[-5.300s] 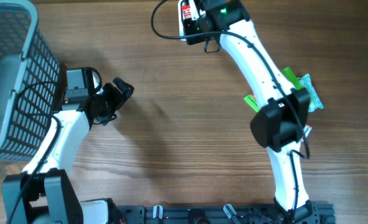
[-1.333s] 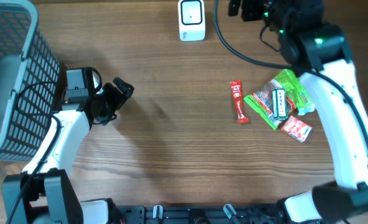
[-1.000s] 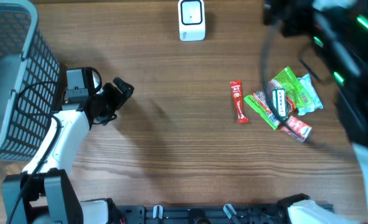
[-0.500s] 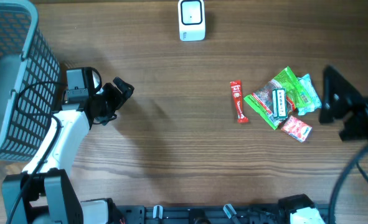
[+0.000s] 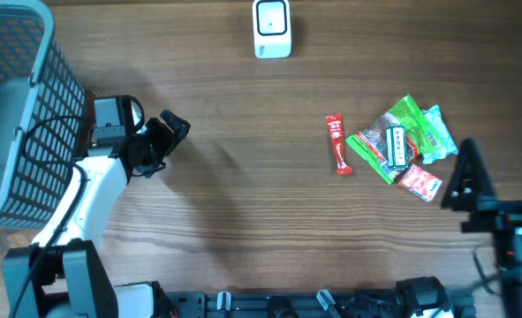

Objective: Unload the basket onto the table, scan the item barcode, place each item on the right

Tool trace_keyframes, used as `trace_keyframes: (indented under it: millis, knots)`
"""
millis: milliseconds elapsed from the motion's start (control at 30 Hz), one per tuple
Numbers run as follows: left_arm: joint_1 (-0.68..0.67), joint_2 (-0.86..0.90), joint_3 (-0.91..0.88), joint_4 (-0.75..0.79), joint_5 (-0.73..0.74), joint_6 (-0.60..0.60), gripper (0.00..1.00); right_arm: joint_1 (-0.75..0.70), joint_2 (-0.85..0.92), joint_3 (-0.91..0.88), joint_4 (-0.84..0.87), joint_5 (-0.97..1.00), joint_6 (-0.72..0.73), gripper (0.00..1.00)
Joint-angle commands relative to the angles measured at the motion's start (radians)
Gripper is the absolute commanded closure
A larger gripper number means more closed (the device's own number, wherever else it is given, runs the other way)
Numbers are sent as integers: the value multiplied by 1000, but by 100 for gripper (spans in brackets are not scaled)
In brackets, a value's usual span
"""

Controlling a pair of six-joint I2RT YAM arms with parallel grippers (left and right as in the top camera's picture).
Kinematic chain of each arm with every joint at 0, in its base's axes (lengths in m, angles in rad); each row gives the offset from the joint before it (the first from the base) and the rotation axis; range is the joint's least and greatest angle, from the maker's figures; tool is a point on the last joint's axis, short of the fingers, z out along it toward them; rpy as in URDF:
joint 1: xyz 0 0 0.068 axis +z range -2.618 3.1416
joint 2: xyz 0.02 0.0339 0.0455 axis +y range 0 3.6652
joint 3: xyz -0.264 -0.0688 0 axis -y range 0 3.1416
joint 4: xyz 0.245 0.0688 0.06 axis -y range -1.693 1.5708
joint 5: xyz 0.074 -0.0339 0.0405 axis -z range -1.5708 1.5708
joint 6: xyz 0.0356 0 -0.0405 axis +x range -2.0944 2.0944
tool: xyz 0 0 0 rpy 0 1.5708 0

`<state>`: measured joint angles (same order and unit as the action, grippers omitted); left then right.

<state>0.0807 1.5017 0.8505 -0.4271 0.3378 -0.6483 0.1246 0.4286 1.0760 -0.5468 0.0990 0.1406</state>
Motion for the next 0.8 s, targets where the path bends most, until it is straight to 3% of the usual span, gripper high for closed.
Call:
trace_keyframes:
  millis: [0, 100, 300, 600, 767]
  knots:
    - [7, -2, 10, 0, -6, 16, 0, -25, -143, -250, 198, -19, -6, 0]
    - [7, -2, 10, 0, -6, 16, 0, -38, -264, -501, 490, -31, -6, 0]
    - [7, -2, 10, 0, -6, 16, 0, -38, -370, -833, 903, -48, 1, 0]
    - [7, -2, 10, 0, -6, 16, 0, -47, -425, -1065, 964, -48, 153, 0]
    - [7, -2, 10, 0, -6, 16, 0, -47, -425, -1071, 746, -49, 187, 0]
